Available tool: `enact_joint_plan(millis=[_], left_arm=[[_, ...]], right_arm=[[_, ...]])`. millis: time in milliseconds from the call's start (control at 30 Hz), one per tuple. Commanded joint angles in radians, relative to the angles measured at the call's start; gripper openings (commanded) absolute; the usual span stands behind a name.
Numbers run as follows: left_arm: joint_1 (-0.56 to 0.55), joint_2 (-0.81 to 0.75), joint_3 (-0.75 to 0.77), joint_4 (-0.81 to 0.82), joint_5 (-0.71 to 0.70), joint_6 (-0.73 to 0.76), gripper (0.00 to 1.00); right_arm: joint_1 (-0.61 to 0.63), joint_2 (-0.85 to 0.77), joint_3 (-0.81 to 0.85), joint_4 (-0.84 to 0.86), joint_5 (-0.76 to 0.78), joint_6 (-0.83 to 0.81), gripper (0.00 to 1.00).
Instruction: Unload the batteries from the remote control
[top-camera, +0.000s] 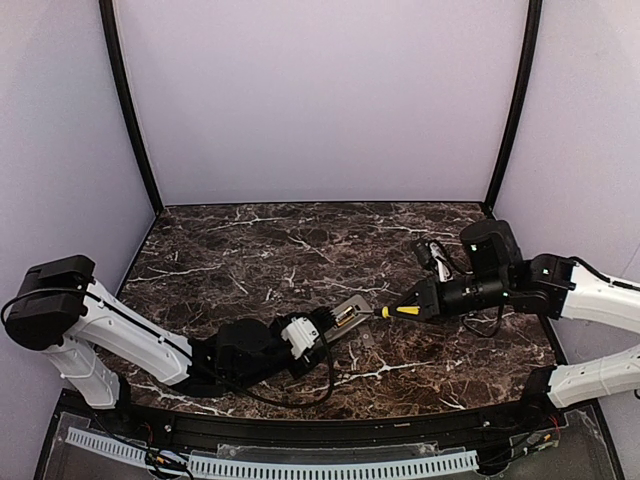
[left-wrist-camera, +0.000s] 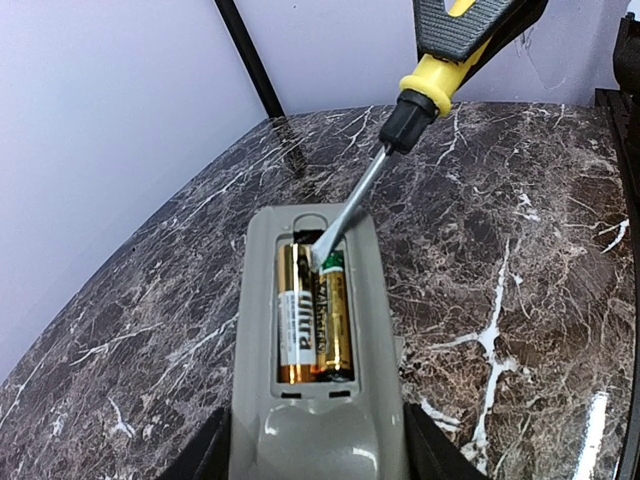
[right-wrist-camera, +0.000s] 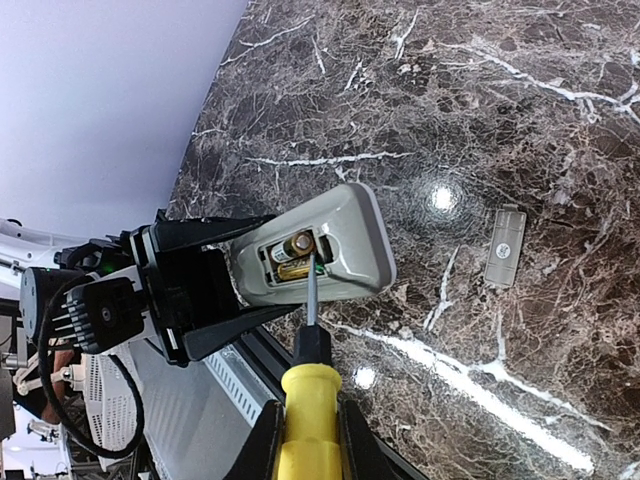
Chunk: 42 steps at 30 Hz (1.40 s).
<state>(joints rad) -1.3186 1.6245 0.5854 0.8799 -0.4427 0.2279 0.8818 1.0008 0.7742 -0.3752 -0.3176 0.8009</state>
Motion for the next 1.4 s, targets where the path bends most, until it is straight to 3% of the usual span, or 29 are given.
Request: enact_joint_plan(millis=[0,1367], left_arm=[[-0.007,-0.003,0.03,0.025,-0.01,-0.007,0.0],[-0.008,-0.018,0.051,-0.046,0.019,-0.019,0.0]], right_arm=[[-0.001,0.011,0.018,0.039,0.004,0.007,0.0],[0.013,0.078,0.002,0.026,-0.067,0.007,0.0]])
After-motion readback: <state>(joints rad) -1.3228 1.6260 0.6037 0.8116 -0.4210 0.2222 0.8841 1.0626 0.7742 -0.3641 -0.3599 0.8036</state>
